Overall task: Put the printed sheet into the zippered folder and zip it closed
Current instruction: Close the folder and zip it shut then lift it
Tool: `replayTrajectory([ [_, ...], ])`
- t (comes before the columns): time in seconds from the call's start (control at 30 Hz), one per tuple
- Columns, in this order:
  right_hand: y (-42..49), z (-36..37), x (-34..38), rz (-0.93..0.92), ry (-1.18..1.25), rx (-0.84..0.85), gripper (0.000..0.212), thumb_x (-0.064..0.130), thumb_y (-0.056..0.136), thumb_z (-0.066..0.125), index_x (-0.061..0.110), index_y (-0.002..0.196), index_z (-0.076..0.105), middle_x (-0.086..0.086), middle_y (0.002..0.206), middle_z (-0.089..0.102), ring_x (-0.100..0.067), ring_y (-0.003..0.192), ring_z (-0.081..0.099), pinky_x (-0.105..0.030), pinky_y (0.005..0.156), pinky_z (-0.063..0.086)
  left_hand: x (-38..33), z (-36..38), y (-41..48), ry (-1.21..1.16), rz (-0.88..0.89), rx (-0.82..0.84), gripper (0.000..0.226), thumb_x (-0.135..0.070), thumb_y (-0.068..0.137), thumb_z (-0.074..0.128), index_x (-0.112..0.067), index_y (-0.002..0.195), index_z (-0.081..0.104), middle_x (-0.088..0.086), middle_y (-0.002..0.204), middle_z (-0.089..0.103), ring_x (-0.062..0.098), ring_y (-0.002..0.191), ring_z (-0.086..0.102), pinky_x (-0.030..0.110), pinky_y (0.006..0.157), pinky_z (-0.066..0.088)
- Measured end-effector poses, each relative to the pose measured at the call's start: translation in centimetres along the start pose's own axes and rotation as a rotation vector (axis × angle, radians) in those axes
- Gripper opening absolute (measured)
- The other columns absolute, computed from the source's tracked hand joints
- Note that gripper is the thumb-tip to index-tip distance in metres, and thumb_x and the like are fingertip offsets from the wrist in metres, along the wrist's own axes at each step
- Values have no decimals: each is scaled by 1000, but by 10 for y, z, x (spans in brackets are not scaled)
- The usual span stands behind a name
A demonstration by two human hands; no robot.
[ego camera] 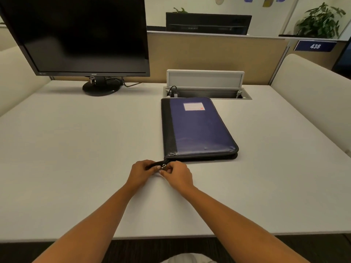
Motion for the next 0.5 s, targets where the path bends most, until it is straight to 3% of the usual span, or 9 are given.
replayTrajectory([
  [0.1,1,0,3,-16,-85,-24,22,31,90,50,13,94,62,-7,103,64,-25,96,58,-30,71,38,3,-1,-2,-10,3,-57,10,-15,83,66,-7,87,70,7,78,66,14,70,54,14,61,38],
  [0.23,0,2,10,-99,-227,-9,27,26,94,37,9,95,57,-10,103,62,-29,94,57,-33,68,35,5,-2,-4,7,13,-120,11,-14,82,66,-5,88,70,6,78,65,17,72,54,17,62,38],
  [0.4,2,-1,8,-130,-255,36,24,22,91,37,10,84,57,-12,97,64,-32,88,58,-30,64,32,5,-5,-6,-12,29,-147,8,-11,82,66,-4,84,70,7,78,64,19,73,55,19,63,40],
  [0.5,4,-3,3,-109,-255,46,21,21,90,37,15,72,47,-14,93,64,-34,85,59,-31,63,33,5,-8,-7,-14,29,-171,7,-11,82,66,-5,83,69,6,75,63,18,70,53,20,62,39],
])
Point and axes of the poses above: each hand's wrist, its own y-axis towards the middle knuckle, its own z-axis out of the palm, x = y × z, the point moved 10 cm from there along y, towards the middle knuckle
